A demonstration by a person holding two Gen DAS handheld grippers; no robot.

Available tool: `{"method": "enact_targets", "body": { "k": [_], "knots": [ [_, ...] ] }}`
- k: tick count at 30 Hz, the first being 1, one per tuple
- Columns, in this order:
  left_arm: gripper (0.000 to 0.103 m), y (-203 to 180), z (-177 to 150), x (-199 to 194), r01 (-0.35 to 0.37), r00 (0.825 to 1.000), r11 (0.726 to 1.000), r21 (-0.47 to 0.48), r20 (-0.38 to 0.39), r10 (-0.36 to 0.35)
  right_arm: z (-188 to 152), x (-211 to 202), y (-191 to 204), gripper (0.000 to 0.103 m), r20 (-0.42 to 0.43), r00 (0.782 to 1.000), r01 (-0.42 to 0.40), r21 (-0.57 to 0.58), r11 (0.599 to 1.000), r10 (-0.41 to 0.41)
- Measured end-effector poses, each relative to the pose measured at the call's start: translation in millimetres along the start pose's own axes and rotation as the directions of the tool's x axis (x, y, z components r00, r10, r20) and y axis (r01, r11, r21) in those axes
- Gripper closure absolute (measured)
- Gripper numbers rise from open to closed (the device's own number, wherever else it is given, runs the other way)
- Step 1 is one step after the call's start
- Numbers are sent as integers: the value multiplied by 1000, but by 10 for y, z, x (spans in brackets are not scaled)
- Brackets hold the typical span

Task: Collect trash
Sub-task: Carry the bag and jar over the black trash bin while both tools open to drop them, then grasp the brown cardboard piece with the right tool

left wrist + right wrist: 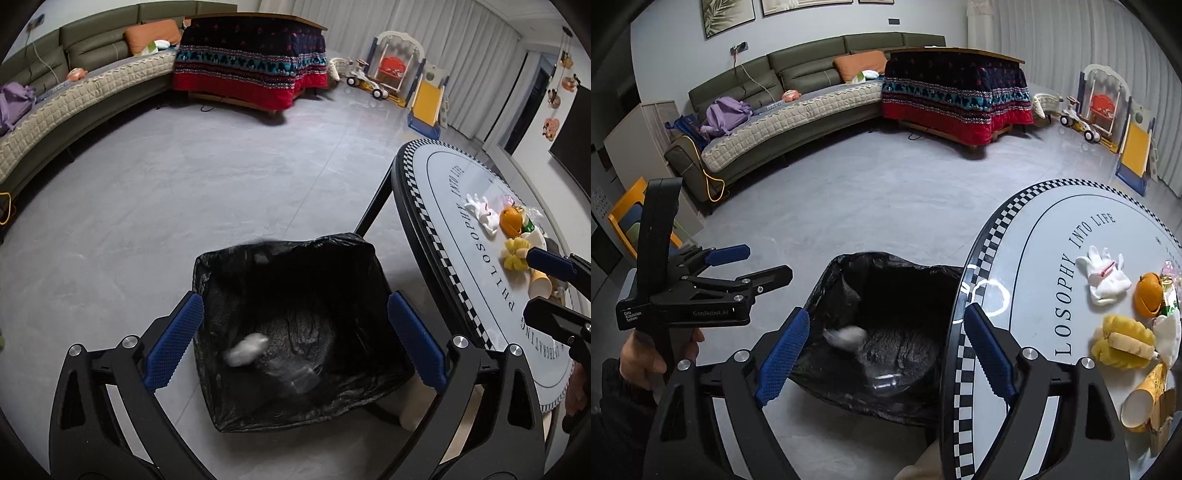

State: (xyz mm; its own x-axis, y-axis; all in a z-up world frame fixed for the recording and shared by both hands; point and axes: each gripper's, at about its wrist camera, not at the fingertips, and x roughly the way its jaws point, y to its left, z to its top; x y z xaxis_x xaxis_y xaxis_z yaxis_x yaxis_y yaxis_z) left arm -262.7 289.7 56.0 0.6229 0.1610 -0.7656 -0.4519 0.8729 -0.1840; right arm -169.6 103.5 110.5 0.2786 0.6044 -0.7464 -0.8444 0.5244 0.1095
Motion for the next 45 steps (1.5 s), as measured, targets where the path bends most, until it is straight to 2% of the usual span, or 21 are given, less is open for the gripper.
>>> {"method": "enact_targets", "body": {
  "k": [7,14,20,27,35,40,45],
  "knots": [
    [6,-191,3,41,44,999,998,40,-6,-44,-130,-101,-245,17,2,1000,27,45,999,-27],
    [6,-568,44,59,103,995,988,118,-14,-102,-264,-366,-552,17,15,997,78,63,995,-79],
    [6,-1151,71,75,169,986,954,247,-32,-166,-476,-673,-967,17,5,987,161,71,984,-161],
    [6,-1831,133,148,244,970,909,340,-79,-231,-726,-985,-1503,17,-19,969,245,120,962,-245],
    [6,-2528,136,257,303,953,843,444,-135,-271,-1062,-1235,-2097,17,-97,935,350,94,932,-341],
    [6,-2816,160,388,322,947,821,471,-173,-273,-1264,-1204,-2416,17,-168,897,417,19,909,-409],
    [6,-2983,190,487,338,941,804,489,-200,-274,-1389,-1025,-2612,18,-219,870,440,-57,896,-441]
  ]
}}
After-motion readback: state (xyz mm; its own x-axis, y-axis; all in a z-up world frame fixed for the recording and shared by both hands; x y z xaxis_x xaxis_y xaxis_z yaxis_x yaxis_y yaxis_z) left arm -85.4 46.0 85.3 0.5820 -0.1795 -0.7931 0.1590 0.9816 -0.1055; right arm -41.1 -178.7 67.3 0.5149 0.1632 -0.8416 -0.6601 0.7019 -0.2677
